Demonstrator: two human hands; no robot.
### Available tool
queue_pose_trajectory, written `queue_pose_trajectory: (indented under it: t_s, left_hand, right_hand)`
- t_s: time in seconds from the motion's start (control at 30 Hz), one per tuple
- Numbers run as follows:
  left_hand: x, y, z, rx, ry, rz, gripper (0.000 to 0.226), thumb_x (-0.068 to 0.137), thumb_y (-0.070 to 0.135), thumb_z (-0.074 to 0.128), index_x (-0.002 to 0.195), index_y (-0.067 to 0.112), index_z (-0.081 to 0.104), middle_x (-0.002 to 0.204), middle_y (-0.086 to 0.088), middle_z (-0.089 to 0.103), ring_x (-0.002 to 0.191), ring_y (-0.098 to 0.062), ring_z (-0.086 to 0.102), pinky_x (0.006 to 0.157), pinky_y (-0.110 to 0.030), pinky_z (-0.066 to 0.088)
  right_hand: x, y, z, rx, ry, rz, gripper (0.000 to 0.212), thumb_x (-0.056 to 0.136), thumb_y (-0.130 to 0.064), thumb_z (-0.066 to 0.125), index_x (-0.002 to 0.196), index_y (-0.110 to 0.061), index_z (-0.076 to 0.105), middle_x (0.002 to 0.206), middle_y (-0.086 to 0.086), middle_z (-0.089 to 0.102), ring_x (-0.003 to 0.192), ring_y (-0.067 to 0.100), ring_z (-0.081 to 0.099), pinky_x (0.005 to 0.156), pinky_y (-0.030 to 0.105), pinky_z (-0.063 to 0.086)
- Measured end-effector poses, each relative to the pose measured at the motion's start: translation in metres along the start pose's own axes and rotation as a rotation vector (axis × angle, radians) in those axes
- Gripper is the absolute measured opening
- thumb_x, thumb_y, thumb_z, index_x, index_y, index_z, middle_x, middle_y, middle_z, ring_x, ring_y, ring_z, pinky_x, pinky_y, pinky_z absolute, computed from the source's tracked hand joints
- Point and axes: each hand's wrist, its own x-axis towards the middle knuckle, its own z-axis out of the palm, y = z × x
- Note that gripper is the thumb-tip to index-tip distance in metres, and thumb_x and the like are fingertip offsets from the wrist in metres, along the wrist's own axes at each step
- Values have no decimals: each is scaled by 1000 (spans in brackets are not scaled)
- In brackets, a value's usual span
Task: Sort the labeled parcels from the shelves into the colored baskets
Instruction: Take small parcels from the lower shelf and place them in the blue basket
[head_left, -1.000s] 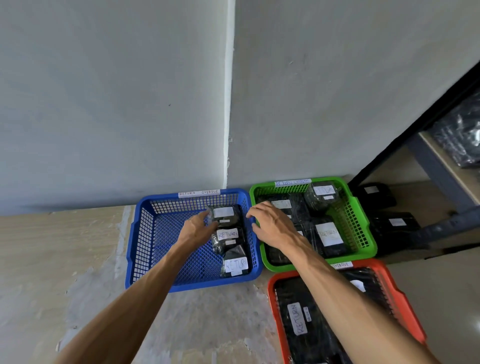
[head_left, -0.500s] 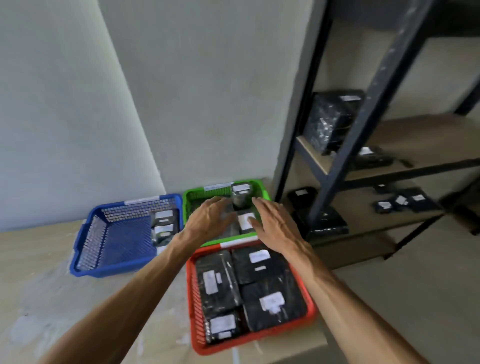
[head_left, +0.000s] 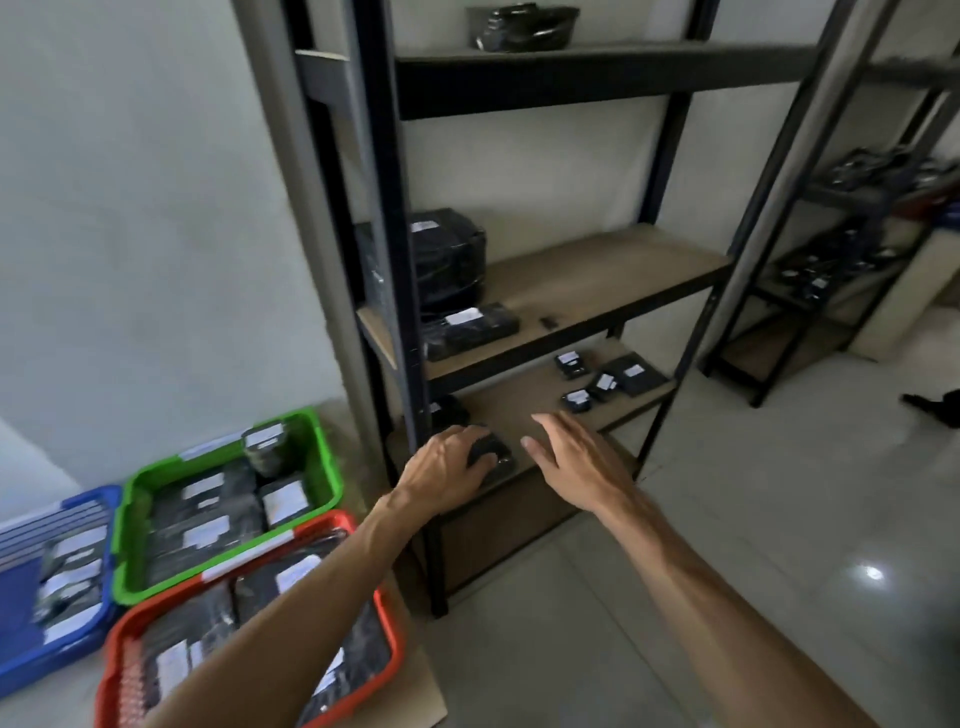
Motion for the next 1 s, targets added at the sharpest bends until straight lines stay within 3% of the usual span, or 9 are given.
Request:
queue_pose_trajectory:
  t_s: [0.17,0.4,0.57,0.73,0.83,1.0]
  left_hand:
    - [82,31,49,-119,-70,-93,34,91,41,58,122,27,66,110,-4,73,104,-22,68,89,-34,54]
    - [190,63,96,-81,-155,-221,61,75,57,30,109,23,67,102,-7,72,94,-30,69,76,-37,55]
    - [248,77,121,-52,-140,-315,48,86,48,37,108,18,67,105,-8,71,95,-31,68,78,-35,54]
    - [291,91,165,-203,-38,-490,28,90,32,56,107,16,71,104,-7,74,98,-25,69,84,-30,55]
    - [315,106,206,-310,11,-578,20,91,20,62,104,12,74,103,-2,75,96,-16,70,85,-24,53]
    - [362,118,281,-405,16,-706,11,88,16,62,85,18,72,80,5,71,74,-3,67,65,-14,48]
  right_hand:
    - [40,90,-12,18,-67,47,44,103,-40,50,135,-11,54,137,9,59,129,25,54,102,34,43]
    - [117,196,-21,14,-190,-1,40,99,-30,58,134,-12,56,135,6,62,127,24,55,102,33,44]
    - [165,264,-23,-7,-286,-34,33,95,-23,60,126,-11,59,125,7,65,123,26,56,98,39,48]
    - [213,343,-8,-6,-418,-33,30,97,-27,57,125,-16,61,126,0,64,121,21,57,97,34,48]
    - [242,391,8,135,-493,95,23,97,-26,57,114,-14,67,116,2,70,109,22,64,91,33,51]
    - [269,461,54,369,-541,298,20,97,-24,60,106,-12,73,100,2,72,85,14,62,64,22,42]
